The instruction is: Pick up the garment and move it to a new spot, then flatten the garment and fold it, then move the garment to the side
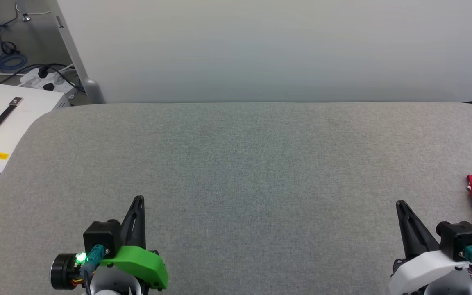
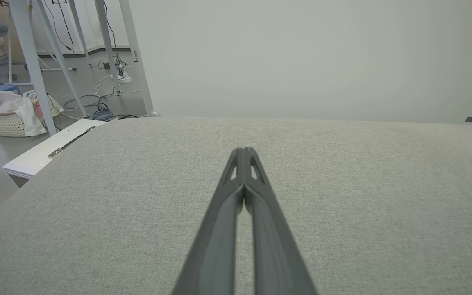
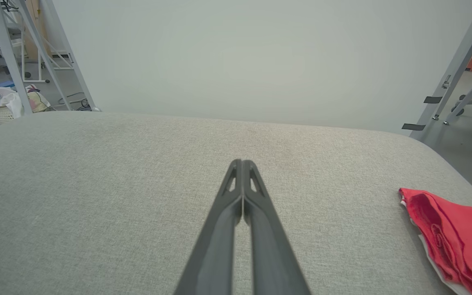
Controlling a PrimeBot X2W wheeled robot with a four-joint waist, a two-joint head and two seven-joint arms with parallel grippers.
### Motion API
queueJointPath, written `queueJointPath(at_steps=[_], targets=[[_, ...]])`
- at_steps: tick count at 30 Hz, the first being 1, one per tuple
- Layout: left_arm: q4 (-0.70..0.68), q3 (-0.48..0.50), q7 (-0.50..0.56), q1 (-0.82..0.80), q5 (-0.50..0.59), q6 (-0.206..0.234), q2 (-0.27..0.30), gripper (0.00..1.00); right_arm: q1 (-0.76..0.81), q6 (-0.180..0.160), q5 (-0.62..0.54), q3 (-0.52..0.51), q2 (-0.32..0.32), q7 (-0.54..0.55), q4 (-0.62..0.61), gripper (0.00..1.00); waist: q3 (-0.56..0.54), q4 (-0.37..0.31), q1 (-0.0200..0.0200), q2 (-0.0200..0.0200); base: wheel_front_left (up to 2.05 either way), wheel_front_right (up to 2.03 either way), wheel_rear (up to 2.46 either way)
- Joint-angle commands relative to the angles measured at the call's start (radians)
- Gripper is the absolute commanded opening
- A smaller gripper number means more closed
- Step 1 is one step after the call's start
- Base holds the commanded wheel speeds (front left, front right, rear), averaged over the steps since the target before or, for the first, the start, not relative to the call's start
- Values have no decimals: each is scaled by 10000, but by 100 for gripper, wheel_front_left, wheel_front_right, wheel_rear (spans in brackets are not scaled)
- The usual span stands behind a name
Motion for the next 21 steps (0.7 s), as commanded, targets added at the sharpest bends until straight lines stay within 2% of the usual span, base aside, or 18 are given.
queueJointPath(at_steps=[1, 21], targets=[[-89, 93, 72, 4, 150, -87, -82, 0, -244, -4, -116, 26, 13, -36, 70, 0, 9, -5, 0, 0, 0, 0, 0], [-388, 562, 456, 5, 824, -294, -408, 0, -532, -5, -343, 107, 21, -48, 348, 0, 123, -63, 0, 0, 0, 0, 0]])
